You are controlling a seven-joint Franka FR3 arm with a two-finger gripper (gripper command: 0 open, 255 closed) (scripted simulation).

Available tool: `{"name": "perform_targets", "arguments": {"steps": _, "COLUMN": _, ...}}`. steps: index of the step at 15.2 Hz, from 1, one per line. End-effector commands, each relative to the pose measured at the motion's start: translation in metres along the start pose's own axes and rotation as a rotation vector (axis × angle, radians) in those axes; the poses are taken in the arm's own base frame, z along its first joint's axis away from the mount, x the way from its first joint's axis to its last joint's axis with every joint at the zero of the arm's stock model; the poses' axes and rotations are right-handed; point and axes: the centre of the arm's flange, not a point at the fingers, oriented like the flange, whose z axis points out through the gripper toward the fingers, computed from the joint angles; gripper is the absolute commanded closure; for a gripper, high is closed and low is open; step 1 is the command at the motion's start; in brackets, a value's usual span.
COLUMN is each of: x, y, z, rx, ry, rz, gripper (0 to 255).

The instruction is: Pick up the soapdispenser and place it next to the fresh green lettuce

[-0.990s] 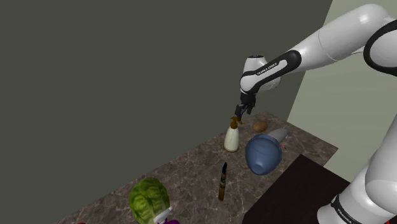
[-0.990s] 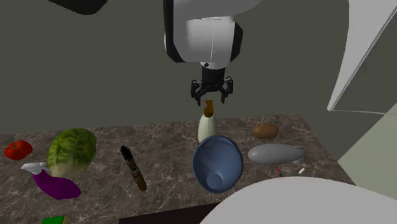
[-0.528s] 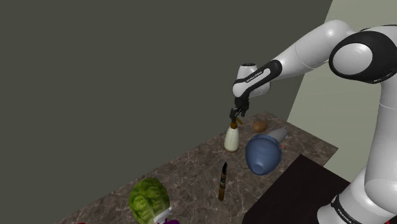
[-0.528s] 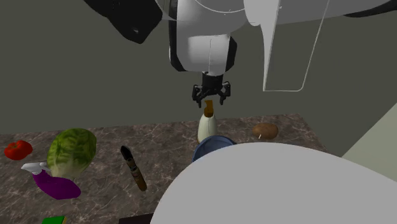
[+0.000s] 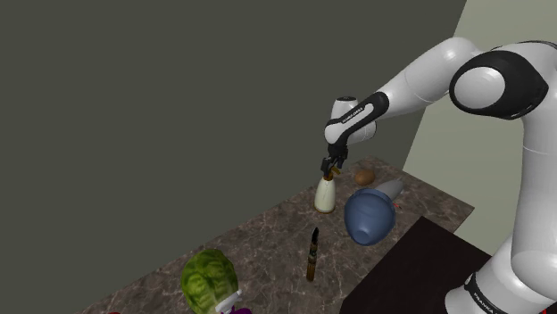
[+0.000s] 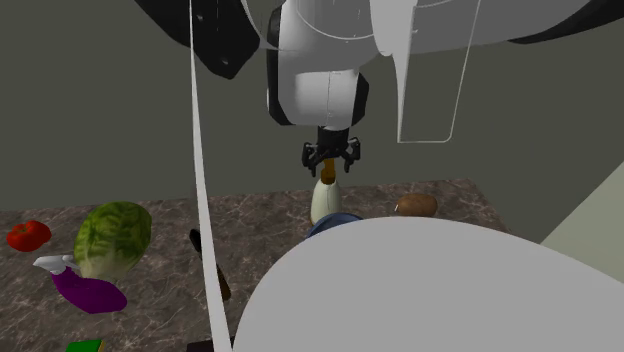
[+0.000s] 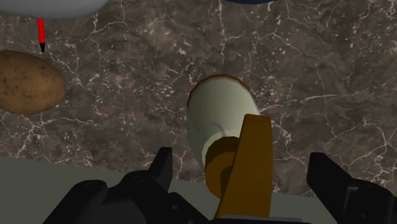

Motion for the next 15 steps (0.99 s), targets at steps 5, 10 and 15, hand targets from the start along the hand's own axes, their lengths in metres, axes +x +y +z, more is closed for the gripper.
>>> {"name": "perform_targets", "arguments": {"steps": 5, "x": 0.0001, "y": 0.0001, "z": 0.0006, "rx": 0.000, "ry": 0.000, "rz": 0.000, "gripper": 255}}
{"name": "perform_targets", "arguments": {"steps": 10, "x": 0.0001, "y": 0.0001, "z": 0.0006, "rx": 0.000, "ry": 0.000, "rz": 0.000, "gripper": 255}}
{"name": "perform_targets", "arguments": {"steps": 15, "x": 0.0002, "y": 0.0000, "z": -0.0046, "rx": 0.000, "ry": 0.000, "rz": 0.000, "gripper": 255}}
